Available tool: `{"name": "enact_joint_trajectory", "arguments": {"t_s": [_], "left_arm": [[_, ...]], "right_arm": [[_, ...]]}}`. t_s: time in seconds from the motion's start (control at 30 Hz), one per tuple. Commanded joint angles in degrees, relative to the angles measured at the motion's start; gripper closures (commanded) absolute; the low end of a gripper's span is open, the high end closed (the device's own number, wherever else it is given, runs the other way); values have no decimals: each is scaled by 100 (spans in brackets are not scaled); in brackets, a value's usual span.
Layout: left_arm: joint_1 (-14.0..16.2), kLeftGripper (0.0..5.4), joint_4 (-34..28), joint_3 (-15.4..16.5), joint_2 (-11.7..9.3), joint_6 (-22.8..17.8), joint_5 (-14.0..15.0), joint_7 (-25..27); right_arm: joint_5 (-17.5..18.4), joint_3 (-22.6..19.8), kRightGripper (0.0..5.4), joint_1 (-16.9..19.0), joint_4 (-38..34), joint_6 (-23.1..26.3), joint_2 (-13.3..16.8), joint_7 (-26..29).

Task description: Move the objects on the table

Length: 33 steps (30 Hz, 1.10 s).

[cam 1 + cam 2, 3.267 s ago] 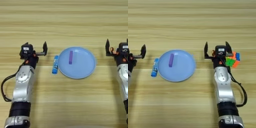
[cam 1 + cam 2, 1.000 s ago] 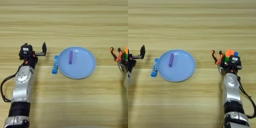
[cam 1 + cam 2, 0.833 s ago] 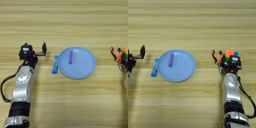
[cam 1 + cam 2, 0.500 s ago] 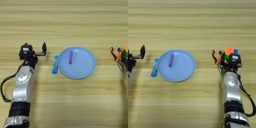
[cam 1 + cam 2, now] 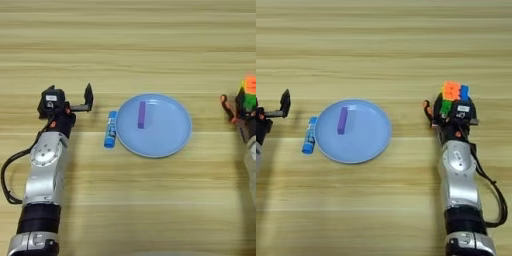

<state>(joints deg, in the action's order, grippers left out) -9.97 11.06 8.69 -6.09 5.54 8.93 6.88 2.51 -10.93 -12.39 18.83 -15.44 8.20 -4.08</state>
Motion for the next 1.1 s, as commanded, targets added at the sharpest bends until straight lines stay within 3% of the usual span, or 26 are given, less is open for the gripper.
{"name": "enact_joint_trajectory", "arguments": {"t_s": [0.03, 0.33, 0.5, 1.1], "left_arm": [[0, 0, -68, -22, -22, -22, -56, -24], [1, 0, -67, -21, -20, -19, -55, -20], [1, 0, -57, -15, -26, -8, -51, -12], [0, 0, -68, -24, -11, -12, -65, -36]], "right_arm": [[-93, 307, 203, 259, -671, 198, -109, 189], [-204, 980, 203, 584, -1576, 568, -260, 640], [-61, 1336, 203, 653, -1775, 765, -386, 982], [-128, 1826, 203, 657, -1632, 1090, -557, 1453]]}}
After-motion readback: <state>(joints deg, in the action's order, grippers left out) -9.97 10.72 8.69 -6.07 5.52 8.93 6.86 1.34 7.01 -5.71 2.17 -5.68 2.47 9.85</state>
